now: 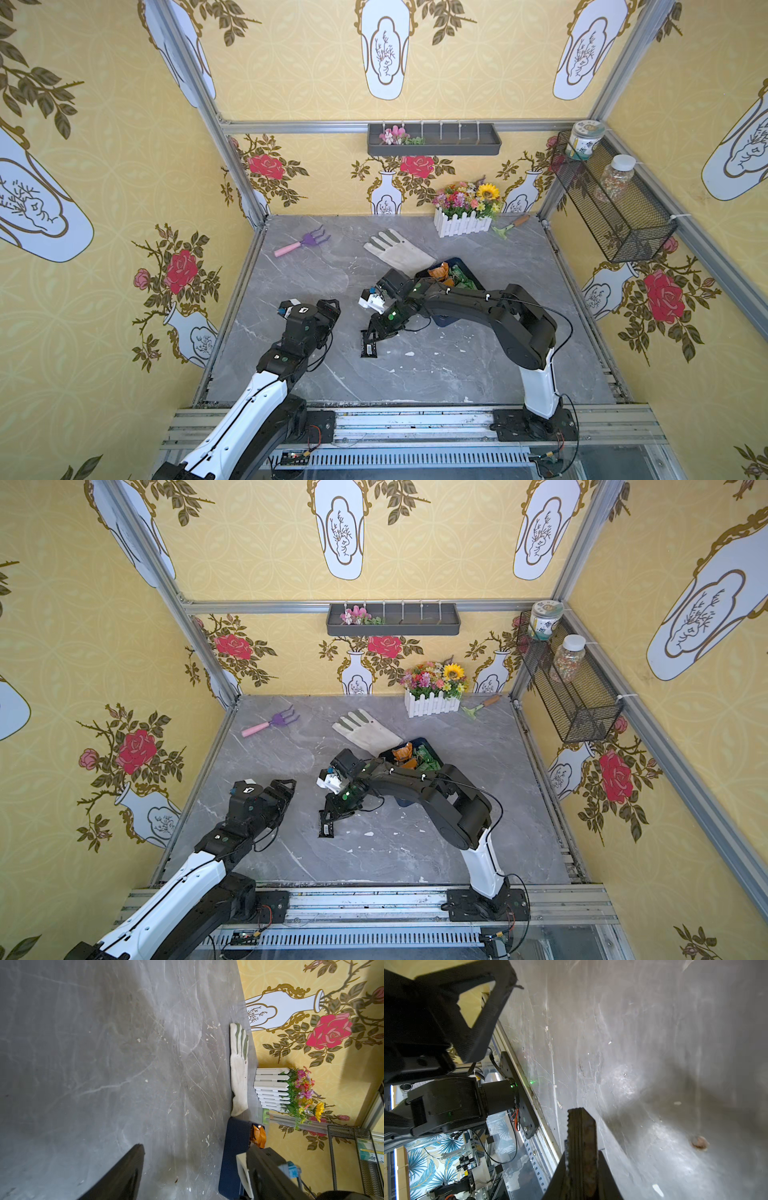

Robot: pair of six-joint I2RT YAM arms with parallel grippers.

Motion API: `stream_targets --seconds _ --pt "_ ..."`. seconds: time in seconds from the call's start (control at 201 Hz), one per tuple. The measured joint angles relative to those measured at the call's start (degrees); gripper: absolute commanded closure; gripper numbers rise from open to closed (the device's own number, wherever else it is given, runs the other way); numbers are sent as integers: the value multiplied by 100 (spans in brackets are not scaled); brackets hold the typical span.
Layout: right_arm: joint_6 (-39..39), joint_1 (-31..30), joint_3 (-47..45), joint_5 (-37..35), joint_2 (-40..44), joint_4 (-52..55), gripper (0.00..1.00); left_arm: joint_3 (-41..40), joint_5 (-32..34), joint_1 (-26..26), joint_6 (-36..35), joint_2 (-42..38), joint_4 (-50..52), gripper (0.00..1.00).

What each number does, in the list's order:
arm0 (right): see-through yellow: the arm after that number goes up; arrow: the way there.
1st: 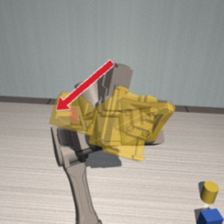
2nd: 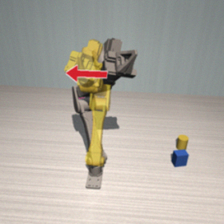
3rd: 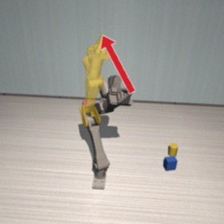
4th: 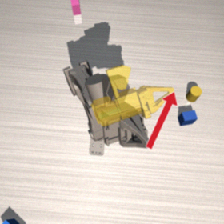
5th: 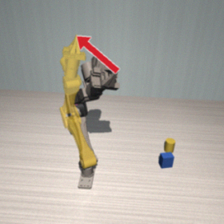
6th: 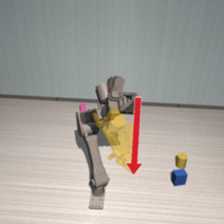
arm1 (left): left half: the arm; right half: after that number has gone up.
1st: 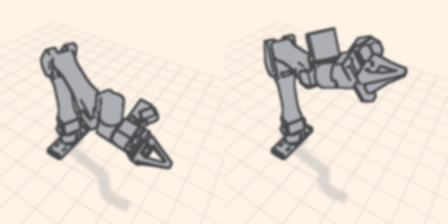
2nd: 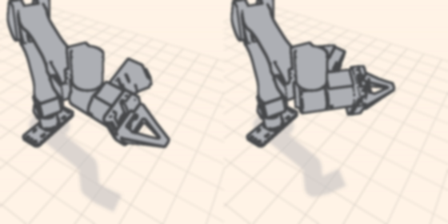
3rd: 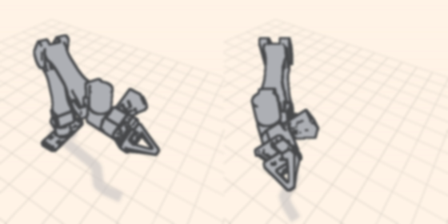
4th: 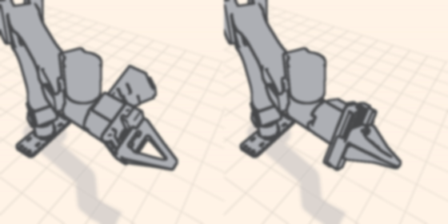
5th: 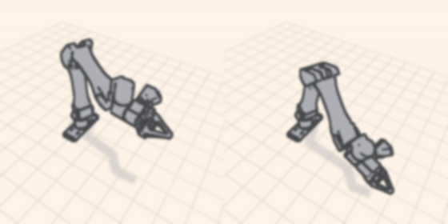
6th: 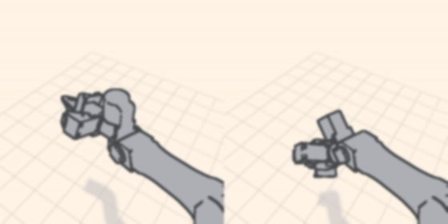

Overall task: Take the cookies out of the storage box
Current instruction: Place the cookie at the center of the board.

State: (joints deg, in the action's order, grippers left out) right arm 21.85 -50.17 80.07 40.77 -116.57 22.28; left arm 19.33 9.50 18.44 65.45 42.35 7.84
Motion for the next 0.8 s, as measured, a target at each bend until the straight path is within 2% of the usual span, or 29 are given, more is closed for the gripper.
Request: stream_targets --seconds 0.134,0.179,0.294,0.364,0.563,0.662,0.802 --pt "4 -24 -122 -13 -192 -184 78 2 -15 2 59 127 4 19" --pt "4 -22 -166 -39 -229 -210 74 28 -33 2 52 190 17 18" --pt "9 -22 -243 -133 -234 -306 50 109 -76 7 -37 299 26 19" --pt "9 -22 -313 -286 -197 -302 42 140 -79 7 -76 317 31 18" --pt "-52 24 -407 -1036 494 -223 35 367 -74 13 -269 413 35 18" --pt "-96 83 -564 -1565 1119 -168 34 538 -131 63 -337 588 26 22" --pt "-11 407 -1027 -2253 2120 -166 34 804 -114 599 -330 1047 -149 25"
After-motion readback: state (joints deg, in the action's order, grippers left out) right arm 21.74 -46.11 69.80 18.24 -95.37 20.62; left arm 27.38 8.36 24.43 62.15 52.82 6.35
